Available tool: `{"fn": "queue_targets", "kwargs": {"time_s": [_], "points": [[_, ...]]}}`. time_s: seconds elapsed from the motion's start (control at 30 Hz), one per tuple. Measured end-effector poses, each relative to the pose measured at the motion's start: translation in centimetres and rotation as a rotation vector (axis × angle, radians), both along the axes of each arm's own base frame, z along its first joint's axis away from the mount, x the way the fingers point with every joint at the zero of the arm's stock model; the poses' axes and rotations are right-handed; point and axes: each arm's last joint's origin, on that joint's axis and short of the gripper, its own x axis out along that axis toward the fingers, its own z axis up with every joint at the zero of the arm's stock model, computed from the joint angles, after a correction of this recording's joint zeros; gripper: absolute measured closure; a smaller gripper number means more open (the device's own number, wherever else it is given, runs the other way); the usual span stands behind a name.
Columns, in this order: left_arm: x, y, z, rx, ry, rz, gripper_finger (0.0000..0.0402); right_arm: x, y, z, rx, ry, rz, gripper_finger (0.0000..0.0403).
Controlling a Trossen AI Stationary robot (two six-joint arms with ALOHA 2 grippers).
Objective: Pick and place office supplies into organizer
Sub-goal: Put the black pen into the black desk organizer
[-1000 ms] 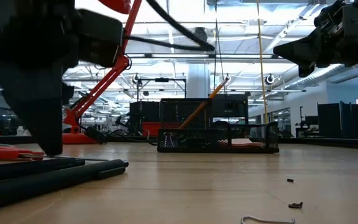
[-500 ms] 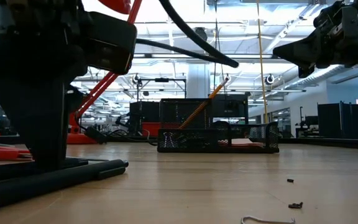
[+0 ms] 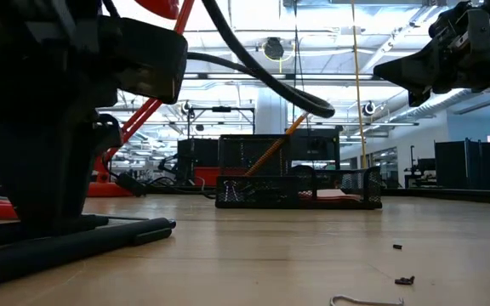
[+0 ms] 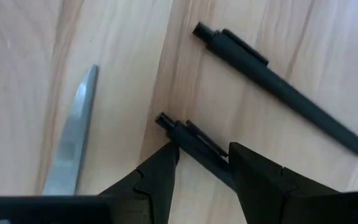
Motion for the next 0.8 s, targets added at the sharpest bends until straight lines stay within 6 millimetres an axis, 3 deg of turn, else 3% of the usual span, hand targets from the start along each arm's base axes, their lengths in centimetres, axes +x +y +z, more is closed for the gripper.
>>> {"fn": "queue_targets", "kwargs": {"time_s": [0.37, 0.8], "points": [[-0.29, -0.03, -0.52, 0.034, 0.025, -0.131, 0.025, 0.0, -0.01, -0.01, -0.001, 0.002, -0.004, 0.0399], [-0.43, -0.21, -0.43, 0.037, 0.015, -0.215, 0.0386, 0.02, -0.01, -0.06, -0.003, 0.007, -0.004, 0.0399]]}}
